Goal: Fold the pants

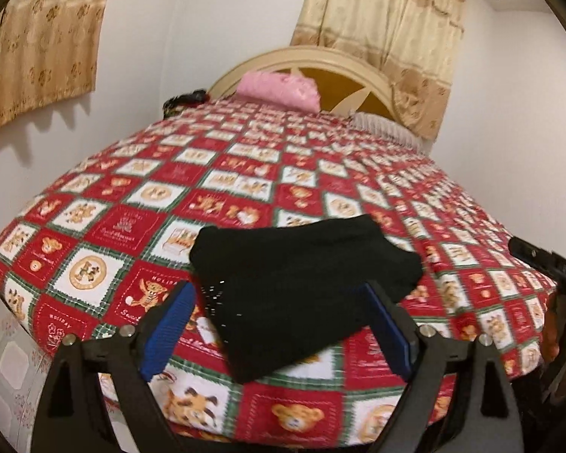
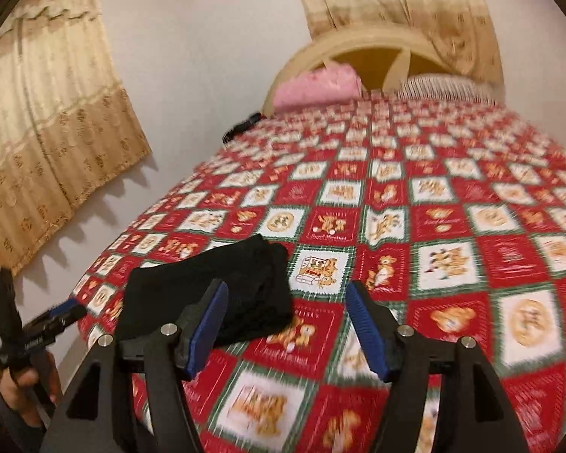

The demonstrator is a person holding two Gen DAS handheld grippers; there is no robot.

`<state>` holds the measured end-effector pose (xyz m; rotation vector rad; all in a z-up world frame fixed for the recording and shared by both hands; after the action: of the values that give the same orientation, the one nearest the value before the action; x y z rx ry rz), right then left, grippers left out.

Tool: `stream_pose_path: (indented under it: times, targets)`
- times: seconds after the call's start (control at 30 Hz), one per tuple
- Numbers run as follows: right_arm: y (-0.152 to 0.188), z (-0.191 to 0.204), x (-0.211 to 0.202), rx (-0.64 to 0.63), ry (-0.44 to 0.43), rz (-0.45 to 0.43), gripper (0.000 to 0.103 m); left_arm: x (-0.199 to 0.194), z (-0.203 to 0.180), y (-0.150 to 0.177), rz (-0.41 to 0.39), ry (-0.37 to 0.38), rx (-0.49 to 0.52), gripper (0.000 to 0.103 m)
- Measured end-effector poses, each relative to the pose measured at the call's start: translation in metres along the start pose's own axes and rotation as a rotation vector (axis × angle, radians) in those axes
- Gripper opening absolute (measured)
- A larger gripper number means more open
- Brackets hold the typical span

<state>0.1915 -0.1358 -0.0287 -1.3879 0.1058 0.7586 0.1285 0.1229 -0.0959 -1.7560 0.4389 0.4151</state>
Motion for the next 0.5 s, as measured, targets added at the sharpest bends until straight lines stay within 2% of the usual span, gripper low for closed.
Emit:
stream_pose_path:
  times: [0.07,0.17,0.27,0.5]
  targets:
    - [0.001,0.007,-0.023,-0.032,0.02,-0.038,0.067,-0.01,-0.006,-0.003,-0.021,0.006,0.008,0.092]
    - [0.002,0.017,-0.052,-0.067,0.029,-0.084,0.067,-0.028,-0.017,-0.007,-0.058,0.011,0.025,0.099]
    - [-0.002,0.028,-0.066,-0.102,0.041,-0.11,0.071,-0.042,-0.026,-0.009,-0.085,0.021,0.044,0.1]
    - [-0.012,0.047,-0.091,-0.141,0.005,-0.16,0.071,-0.062,-0.037,-0.017,-0.125,0.028,0.077,0.1]
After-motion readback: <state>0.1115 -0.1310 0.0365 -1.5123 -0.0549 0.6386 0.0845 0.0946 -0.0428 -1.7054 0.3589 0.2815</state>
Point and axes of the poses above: each gripper's, at about its wrist camera, not at the fingertips, and x roughly the way its jaws point, z to its left, y to its underside, the point moved 5 cm from there along x, roughly the way its jaws point, and after that the axes turned 4 degrees about -z, right-handed, at the moved point
